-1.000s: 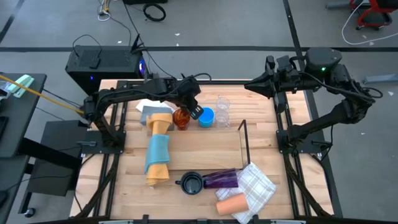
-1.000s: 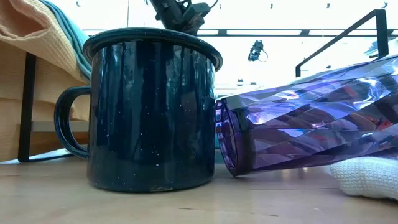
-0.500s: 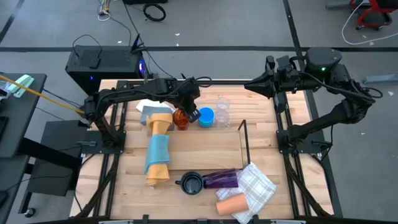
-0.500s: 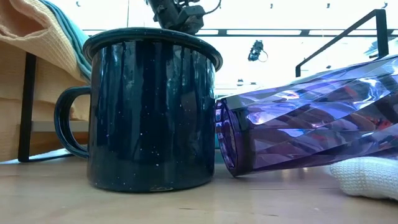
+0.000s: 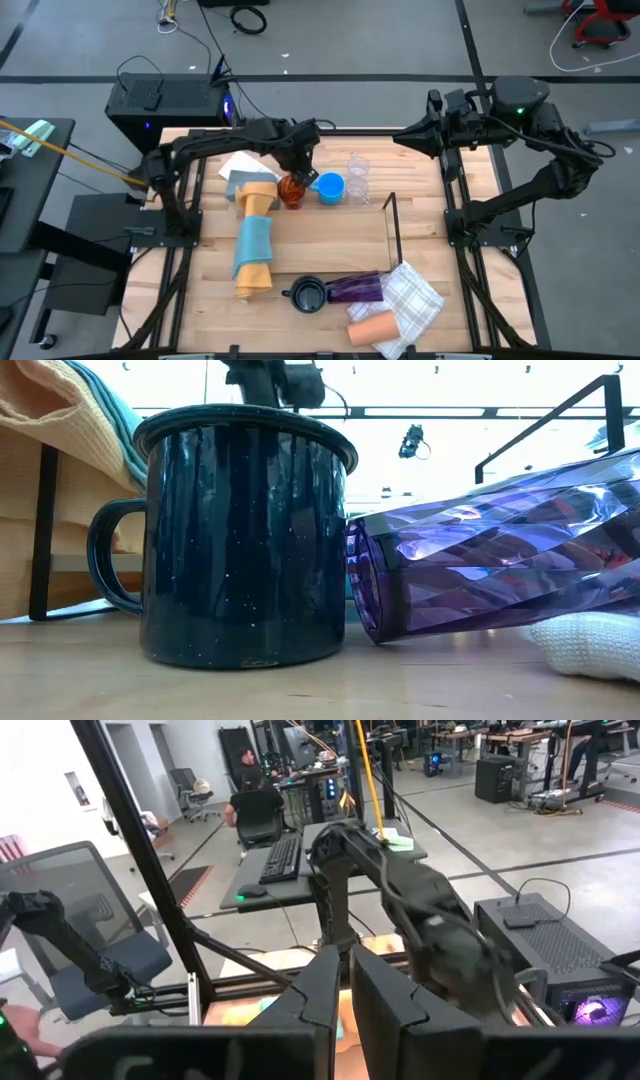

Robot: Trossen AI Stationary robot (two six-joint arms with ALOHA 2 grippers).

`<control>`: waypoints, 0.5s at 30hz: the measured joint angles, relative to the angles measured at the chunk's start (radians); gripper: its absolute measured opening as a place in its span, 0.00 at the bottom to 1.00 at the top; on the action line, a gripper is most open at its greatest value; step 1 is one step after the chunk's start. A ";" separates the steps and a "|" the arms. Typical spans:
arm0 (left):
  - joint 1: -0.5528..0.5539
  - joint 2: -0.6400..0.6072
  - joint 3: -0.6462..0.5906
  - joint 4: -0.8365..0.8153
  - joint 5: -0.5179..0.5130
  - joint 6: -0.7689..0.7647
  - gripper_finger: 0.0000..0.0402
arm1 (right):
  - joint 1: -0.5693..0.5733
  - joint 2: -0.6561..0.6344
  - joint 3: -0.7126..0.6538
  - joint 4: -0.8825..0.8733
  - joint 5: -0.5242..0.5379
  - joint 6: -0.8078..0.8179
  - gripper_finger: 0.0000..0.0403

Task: Stack small to large cups/mugs on shelf
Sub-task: Put the black cup on the shelf

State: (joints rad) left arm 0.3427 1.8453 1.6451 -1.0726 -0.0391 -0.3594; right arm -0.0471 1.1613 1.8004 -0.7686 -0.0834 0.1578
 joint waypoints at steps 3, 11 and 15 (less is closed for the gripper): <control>-0.005 0.042 0.000 -0.040 0.009 0.030 0.59 | 0.000 0.005 0.000 0.001 0.000 0.001 0.09; -0.032 0.071 0.000 -0.012 0.011 0.075 0.60 | 0.000 0.017 0.000 -0.001 0.000 0.023 0.09; -0.031 0.071 0.000 0.009 0.011 0.092 0.58 | 0.000 0.017 0.000 -0.001 0.000 0.023 0.09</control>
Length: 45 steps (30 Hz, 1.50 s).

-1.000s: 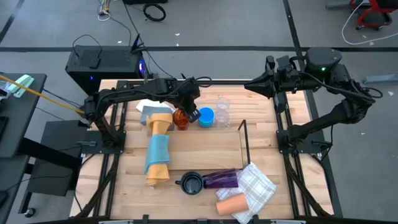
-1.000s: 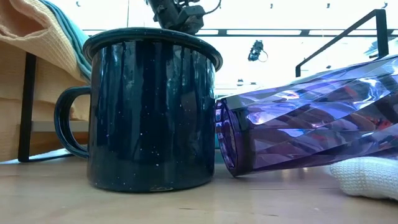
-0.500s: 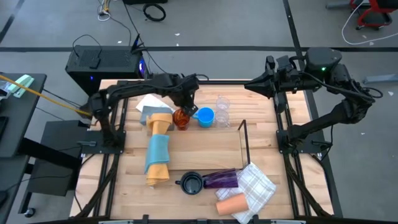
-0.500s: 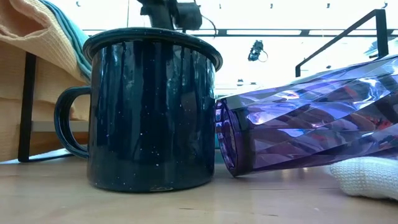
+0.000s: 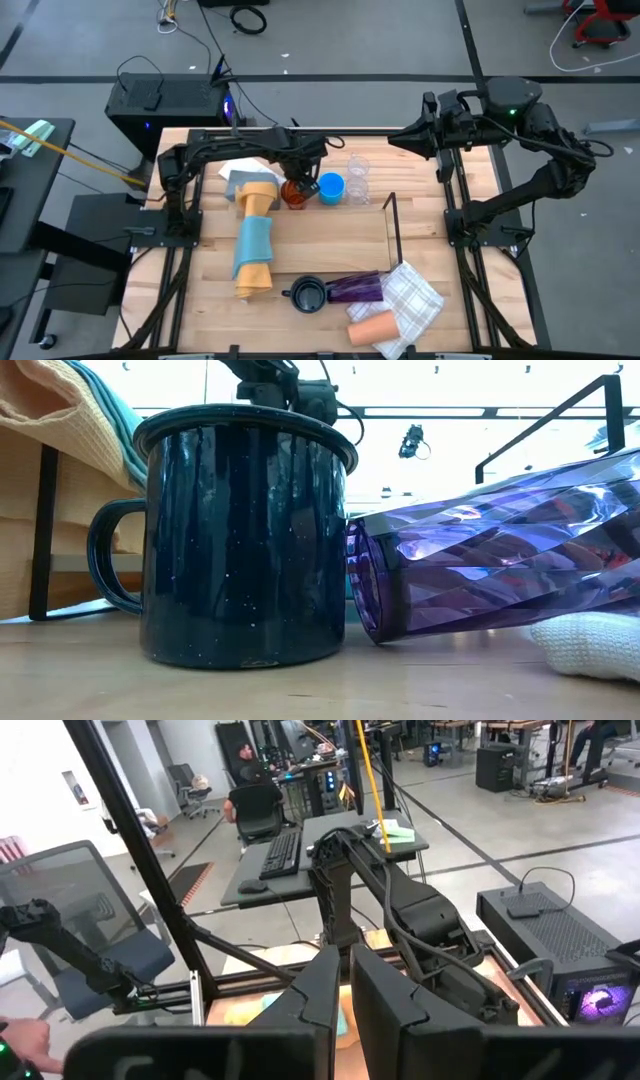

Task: Stack small to large cups/mugs on shelf
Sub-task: Put the black cup on the shelf

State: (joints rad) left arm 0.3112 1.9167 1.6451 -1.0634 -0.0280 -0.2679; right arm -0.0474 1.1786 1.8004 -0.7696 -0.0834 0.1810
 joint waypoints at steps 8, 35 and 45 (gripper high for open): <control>0.015 0.000 0.019 0.018 0.000 -0.008 0.54 | 0.000 0.000 0.000 0.000 0.000 0.000 0.09; 0.068 0.006 0.115 -0.025 -0.001 0.021 0.47 | 0.000 0.000 0.000 0.000 0.000 0.000 0.09; 0.066 0.034 0.114 -0.036 -0.001 0.019 0.44 | 0.000 0.000 0.000 0.000 0.000 0.001 0.09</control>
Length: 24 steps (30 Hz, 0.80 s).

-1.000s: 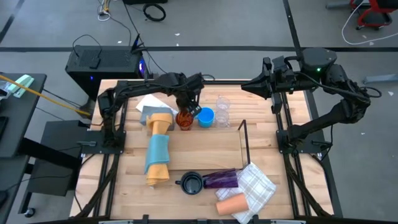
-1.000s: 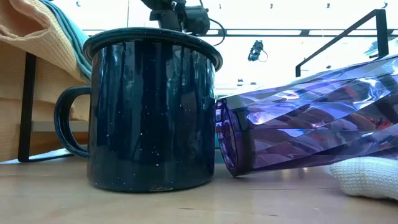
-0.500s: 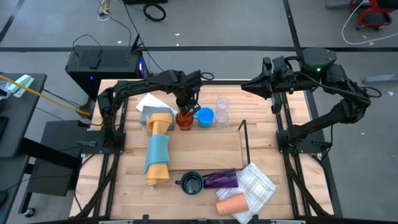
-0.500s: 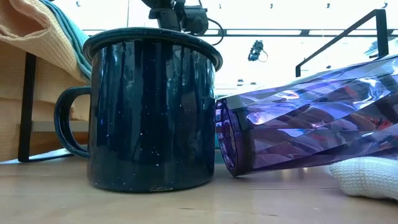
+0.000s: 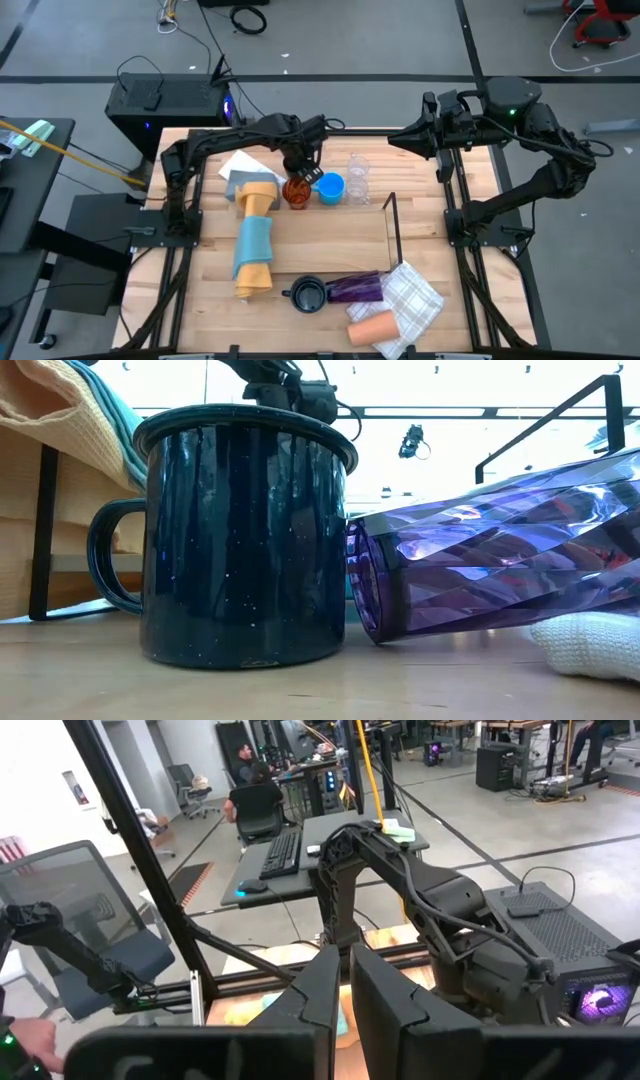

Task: Stack small to large cups/mugs on shelf
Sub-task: Put the black cup on the shelf

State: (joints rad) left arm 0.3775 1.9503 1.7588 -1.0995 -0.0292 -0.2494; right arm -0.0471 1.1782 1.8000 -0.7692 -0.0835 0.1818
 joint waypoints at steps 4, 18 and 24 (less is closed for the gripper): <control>0.001 0.009 0.001 0.011 -0.009 0.000 0.43 | 0.000 0.000 0.000 0.000 0.000 0.000 0.09; 0.006 0.015 0.001 0.030 -0.019 0.010 0.33 | 0.000 0.000 0.000 0.000 0.000 0.000 0.09; 0.006 0.015 0.001 0.032 -0.019 0.010 0.27 | 0.000 0.000 0.000 0.000 0.000 0.000 0.09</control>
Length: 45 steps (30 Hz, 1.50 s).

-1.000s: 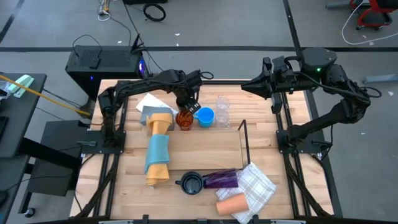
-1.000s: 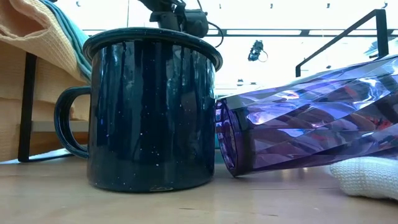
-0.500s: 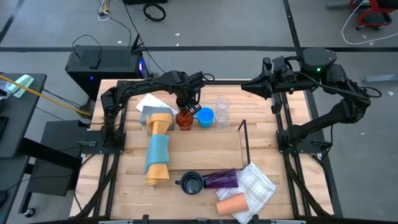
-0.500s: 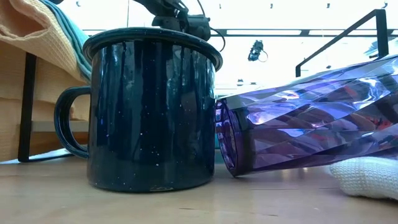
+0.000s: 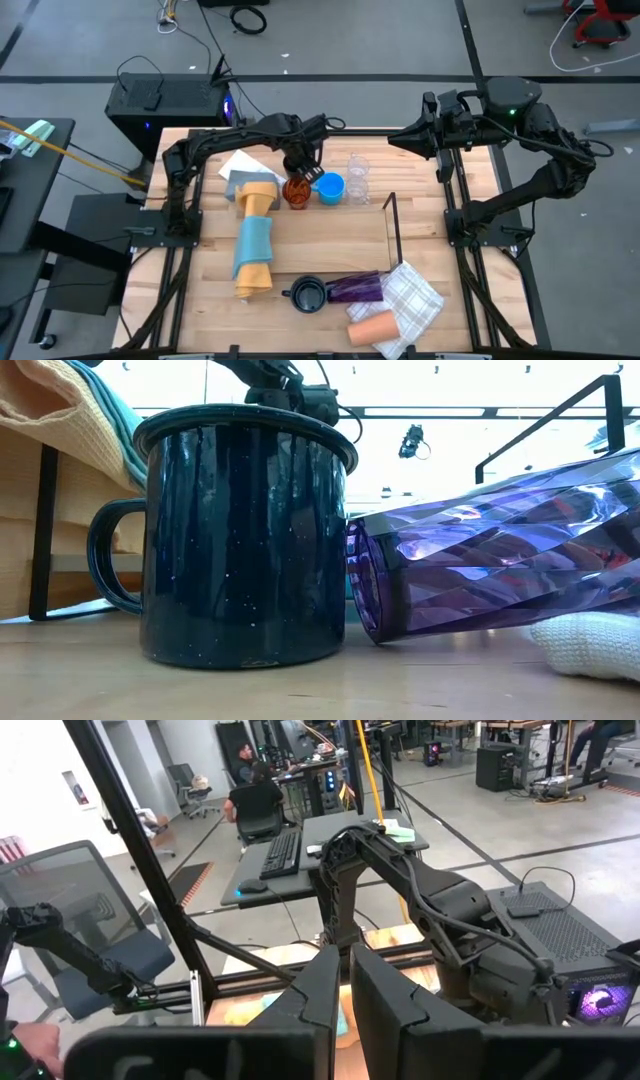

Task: Stack small to large cups/mugs on shelf
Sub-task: Put the black cup on the shelf

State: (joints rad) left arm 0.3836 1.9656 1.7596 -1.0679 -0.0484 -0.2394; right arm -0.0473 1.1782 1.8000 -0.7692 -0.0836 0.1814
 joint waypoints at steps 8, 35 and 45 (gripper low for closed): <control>0.002 0.000 0.000 0.002 0.000 0.000 0.21 | 0.000 0.000 0.000 0.000 0.000 0.000 0.09; 0.001 0.075 0.005 -0.031 0.016 0.124 0.02 | 0.000 0.000 0.000 0.000 0.000 0.000 0.09; 0.009 0.072 0.279 -0.257 -0.015 0.173 0.02 | 0.000 0.000 0.000 -0.001 0.000 -0.008 0.09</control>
State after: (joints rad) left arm 0.3926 2.0373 2.0389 -1.3248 -0.0635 -0.0662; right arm -0.0474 1.1782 1.7996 -0.7706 -0.0834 0.1731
